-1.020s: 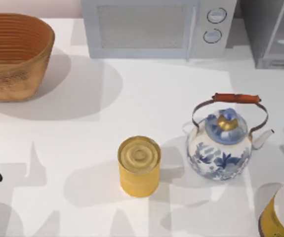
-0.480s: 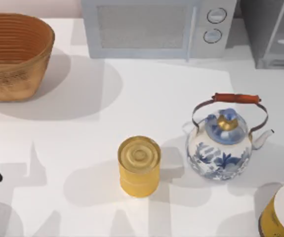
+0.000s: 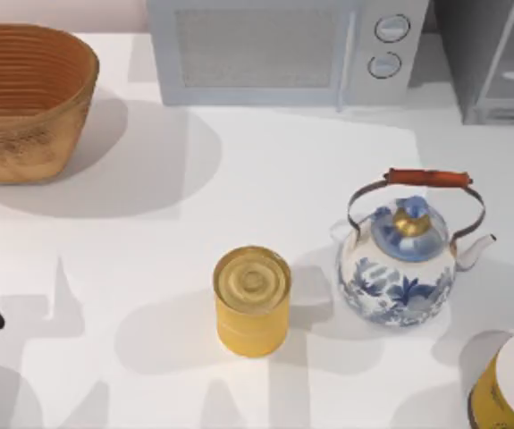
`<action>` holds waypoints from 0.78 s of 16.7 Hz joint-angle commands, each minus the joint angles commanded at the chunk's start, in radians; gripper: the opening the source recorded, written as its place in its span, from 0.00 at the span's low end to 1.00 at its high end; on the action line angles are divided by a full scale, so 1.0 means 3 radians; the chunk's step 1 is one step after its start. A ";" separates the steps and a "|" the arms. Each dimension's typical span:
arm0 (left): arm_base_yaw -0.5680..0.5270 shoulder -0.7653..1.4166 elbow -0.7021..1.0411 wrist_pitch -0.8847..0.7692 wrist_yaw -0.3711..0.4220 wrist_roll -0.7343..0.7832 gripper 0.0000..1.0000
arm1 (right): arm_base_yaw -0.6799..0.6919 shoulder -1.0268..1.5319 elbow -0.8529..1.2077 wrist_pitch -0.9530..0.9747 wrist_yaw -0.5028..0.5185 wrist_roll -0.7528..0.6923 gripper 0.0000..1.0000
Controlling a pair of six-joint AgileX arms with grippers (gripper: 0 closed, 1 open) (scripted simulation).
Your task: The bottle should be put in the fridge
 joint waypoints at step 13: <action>0.0000 0.0000 0.0000 0.0000 0.0000 0.0000 1.00 | 0.0342 0.0438 -0.0127 0.0861 0.0100 0.0450 1.00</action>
